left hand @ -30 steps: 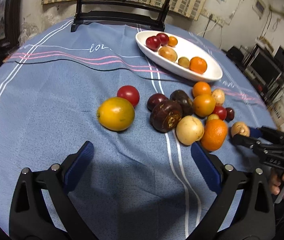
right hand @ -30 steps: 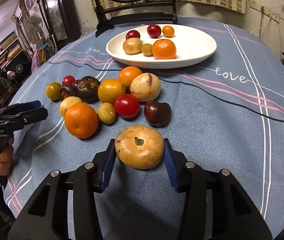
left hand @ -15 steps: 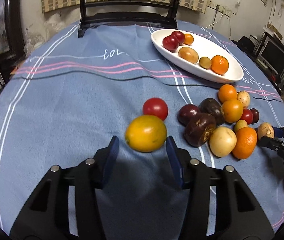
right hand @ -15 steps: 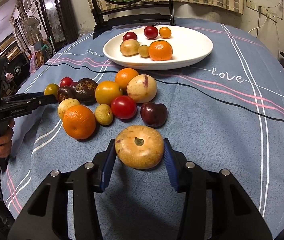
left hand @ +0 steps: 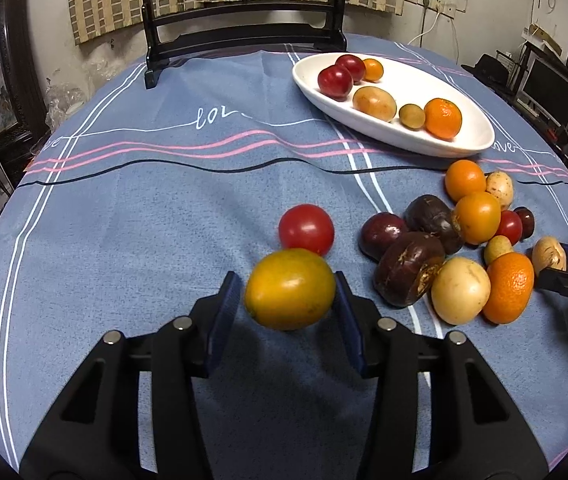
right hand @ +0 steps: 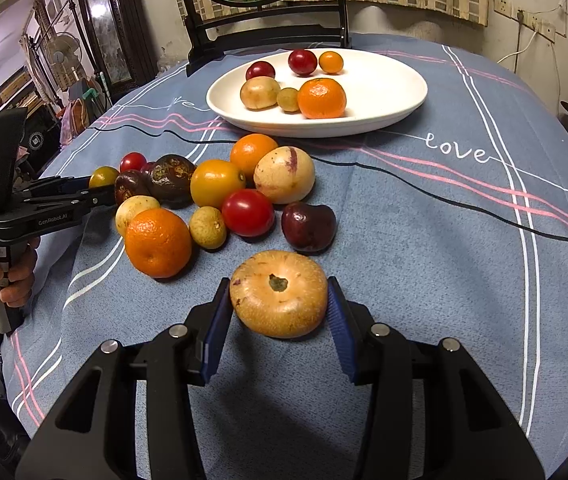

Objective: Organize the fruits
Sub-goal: 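Grasp a pale tan round fruit with the right tool while the left tool grasps a yellow citrus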

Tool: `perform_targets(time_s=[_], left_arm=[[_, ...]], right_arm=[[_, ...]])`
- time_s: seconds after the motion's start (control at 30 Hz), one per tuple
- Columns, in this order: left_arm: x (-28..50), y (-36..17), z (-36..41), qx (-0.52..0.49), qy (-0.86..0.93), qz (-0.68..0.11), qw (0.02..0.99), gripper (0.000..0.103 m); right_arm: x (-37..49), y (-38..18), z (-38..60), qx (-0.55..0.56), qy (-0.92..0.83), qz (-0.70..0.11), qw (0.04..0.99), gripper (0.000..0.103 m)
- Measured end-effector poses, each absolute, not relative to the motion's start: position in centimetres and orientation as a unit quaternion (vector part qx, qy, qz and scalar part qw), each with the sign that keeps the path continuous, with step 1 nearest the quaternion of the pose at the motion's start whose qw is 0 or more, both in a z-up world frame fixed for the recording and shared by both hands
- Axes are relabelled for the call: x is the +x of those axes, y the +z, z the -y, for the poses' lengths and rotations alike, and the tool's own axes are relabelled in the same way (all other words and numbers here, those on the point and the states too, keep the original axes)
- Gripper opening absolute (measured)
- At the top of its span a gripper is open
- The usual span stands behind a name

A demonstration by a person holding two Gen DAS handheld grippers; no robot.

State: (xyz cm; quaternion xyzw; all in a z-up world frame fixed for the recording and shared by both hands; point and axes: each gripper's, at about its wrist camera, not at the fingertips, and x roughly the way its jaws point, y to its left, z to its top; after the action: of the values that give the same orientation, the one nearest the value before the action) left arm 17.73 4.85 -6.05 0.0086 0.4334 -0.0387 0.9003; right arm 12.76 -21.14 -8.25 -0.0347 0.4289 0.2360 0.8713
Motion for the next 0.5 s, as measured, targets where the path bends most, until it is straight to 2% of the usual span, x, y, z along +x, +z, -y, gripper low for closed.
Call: perform_targets(time_s=[0.1,0.5], left_arm=[[17.7,-6.0,-4.7,0.012,-0.038,-0.43,0.902,0.042],[16.3,-4.8,-4.8,0.01,-0.043,-0.424,0.905,0.042]], right_arm=[[12.8,-8.3,21.1,-0.034,0.236,-0.429,0.871,0.047],[12.7,-7.8,21.5,-0.023,0.24,-0.419,0.875,0.047]])
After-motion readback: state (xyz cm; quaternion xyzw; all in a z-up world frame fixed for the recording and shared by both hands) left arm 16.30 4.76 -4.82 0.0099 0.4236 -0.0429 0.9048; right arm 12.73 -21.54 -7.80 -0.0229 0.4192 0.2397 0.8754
